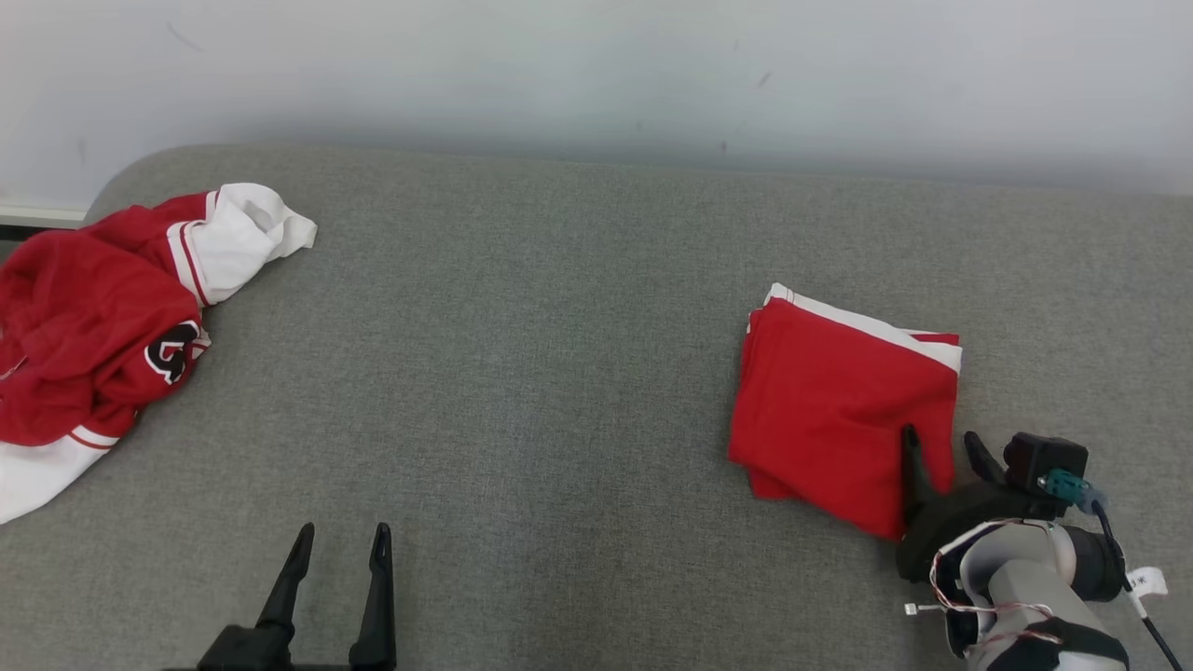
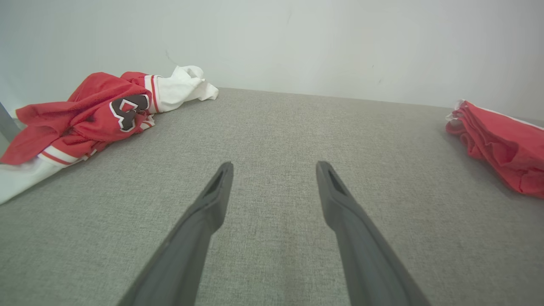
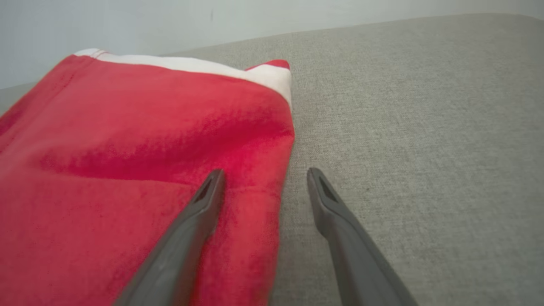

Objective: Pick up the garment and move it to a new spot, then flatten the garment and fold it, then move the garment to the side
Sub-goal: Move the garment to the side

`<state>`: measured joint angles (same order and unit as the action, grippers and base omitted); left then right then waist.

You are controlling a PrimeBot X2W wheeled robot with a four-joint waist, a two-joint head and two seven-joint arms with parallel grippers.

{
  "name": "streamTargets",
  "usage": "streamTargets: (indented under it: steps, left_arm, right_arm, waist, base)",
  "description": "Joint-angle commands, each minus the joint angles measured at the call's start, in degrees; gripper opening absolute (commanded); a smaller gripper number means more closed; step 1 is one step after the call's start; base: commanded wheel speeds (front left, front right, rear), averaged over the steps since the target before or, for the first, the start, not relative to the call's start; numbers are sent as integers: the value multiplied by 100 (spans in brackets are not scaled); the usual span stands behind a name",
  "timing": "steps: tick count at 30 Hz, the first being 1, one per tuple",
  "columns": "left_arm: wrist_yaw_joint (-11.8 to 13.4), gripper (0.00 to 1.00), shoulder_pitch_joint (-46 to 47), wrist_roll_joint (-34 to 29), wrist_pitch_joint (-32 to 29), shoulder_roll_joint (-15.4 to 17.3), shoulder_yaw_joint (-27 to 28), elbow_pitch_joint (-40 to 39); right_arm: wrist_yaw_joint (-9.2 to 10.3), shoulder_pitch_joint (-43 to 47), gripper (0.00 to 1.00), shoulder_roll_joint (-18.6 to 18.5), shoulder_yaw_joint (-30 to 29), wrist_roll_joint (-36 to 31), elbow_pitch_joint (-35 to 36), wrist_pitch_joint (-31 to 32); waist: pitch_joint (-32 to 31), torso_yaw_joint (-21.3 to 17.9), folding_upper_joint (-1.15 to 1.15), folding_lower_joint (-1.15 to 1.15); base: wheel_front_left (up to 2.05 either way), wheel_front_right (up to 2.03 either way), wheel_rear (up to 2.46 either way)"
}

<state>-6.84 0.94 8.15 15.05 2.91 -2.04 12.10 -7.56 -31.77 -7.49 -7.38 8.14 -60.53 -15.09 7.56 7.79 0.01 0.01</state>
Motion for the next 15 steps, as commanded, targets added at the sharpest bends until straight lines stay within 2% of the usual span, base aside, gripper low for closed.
streamTargets:
  steps: [1,7,8,9,10,15]
  left_arm:
    - [-14,100,101,16,19,-5,-26,5]
    - [-8,100,194,10,19,-4,-88,25]
    - [-7,100,198,20,19,-4,-82,28]
    - [0,100,186,31,19,-4,-73,30]
    - [10,100,169,42,19,-5,-66,35]
    - [40,100,137,82,19,-4,-30,-17]
  right_arm:
    - [11,-145,100,19,30,112,-191,26]
    - [10,-542,100,23,168,185,-927,296]
    - [10,-591,55,56,194,226,-979,314]
    - [10,-620,31,87,239,262,-1001,295]
    - [10,-652,0,79,287,280,-1010,260]
    - [14,-844,0,-287,533,302,-1020,165]
  waist:
    - [28,22,-1,-1]
    - [97,82,-1,-1]
    - [101,85,-1,-1]
    - [102,85,-1,-1]
    - [110,82,-1,-1]
    - [215,11,-1,-1]
  base:
    - [0,0,0]
    - [0,0,0]
    - [0,0,0]
    - [0,0,0]
    - [0,0,0]
    - [0,0,0]
